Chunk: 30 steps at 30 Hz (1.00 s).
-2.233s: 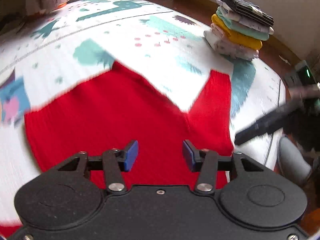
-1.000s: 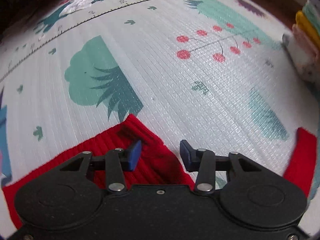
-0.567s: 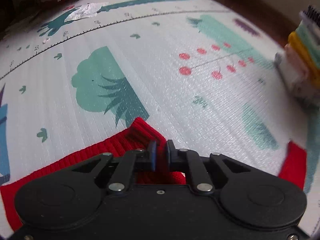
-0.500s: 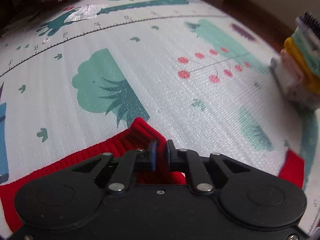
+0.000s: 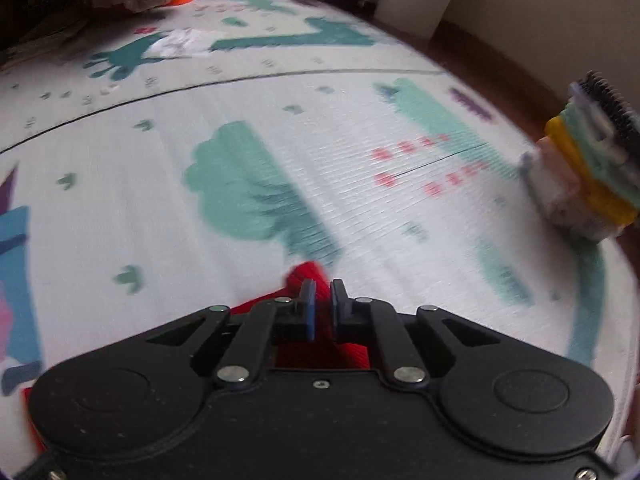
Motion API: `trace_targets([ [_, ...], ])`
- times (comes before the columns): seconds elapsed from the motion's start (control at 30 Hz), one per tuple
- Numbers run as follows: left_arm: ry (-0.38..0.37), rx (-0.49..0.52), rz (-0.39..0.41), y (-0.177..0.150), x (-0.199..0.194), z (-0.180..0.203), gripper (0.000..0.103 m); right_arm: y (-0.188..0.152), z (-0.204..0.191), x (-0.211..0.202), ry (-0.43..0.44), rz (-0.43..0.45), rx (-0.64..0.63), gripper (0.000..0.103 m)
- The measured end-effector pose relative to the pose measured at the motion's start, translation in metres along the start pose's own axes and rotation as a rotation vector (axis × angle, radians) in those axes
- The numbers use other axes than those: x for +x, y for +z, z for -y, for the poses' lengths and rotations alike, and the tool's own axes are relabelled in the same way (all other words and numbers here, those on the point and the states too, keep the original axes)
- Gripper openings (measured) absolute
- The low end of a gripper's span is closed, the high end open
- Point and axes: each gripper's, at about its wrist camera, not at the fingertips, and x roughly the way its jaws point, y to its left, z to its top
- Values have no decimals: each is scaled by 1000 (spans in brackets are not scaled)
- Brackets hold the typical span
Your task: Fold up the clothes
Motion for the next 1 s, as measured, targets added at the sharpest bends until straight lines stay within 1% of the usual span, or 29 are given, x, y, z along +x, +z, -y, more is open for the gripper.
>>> trace_targets([
  [0.1, 52, 6, -25, -5, 3, -10, 6, 6, -3, 4, 37, -20, -63, 16],
  [0.13, 59, 4, -28, -7, 2, -12, 5, 8, -3, 4, 40, -17, -84, 16],
  [0.2, 48, -37, -11, -8, -3, -15, 6, 10, 0, 6, 61, -23, -81, 16],
  [0.23, 25, -81, -1, -8, -6, -18, 6, 10, 0, 7, 63, -23, -86, 16],
  [0.27, -4, -127, 5, -8, -9, -20, 10, 10, -1, 8, 65, -23, -92, 16],
  [0.3, -54, -179, -6, -9, -10, -23, 15, 10, -1, 9, 68, -22, -98, 16],
  [0.37, -143, -242, -33, -13, -12, -22, 52, 10, -3, 11, 66, -21, -103, 16],
  [0.4, -157, -241, -46, -15, -12, -18, 53, 10, -5, 11, 64, -21, -110, 16],
  [0.43, -154, -225, -62, -18, -11, -12, 53, 10, -5, 11, 64, -22, -116, 16],
  [0.47, -136, -194, -77, -21, -9, -5, 53, 11, -6, 12, 66, -24, -120, 16],
  [0.5, -118, -163, -92, -23, -6, 3, 50, 11, -7, 13, 68, -25, -123, 16],
  [0.53, -99, -122, -105, -26, -4, 10, 17, 12, -7, 13, 70, -26, -125, 16],
  [0.57, -74, -60, -108, -29, -3, 18, 9, 12, -7, 13, 71, -27, -126, 16],
  [0.63, -19, -7, -118, -34, 0, 20, 8, 13, -7, 13, 75, -28, -129, 16],
  [0.67, 0, -3, -126, -38, 2, 18, 8, 12, -6, 13, 77, -27, -122, 16],
  [0.77, 19, -11, -112, -47, 1, 12, 9, 11, -4, 12, 84, -24, -99, 16],
  [0.8, 26, -8, -106, -49, 0, 11, 11, 10, -2, 12, 89, -22, -78, 16],
  [0.83, 48, 14, -101, -48, -2, 13, 18, 10, 0, 12, 95, -20, -58, 16],
  [0.87, 73, 48, -91, -46, -4, 16, 27, 9, 2, 12, 100, -18, -38, 16],
  [0.9, 93, 74, -76, -44, -6, 17, 28, 9, 3, 12, 103, -16, -31, 16],
  [0.97, 118, 95, -17, -38, -17, 16, 27, 8, 3, 12, 102, -14, -35, 17],
  [1.0, 123, 139, 21, -36, -24, 21, 27, 8, 3, 12, 106, -12, -28, 18],
])
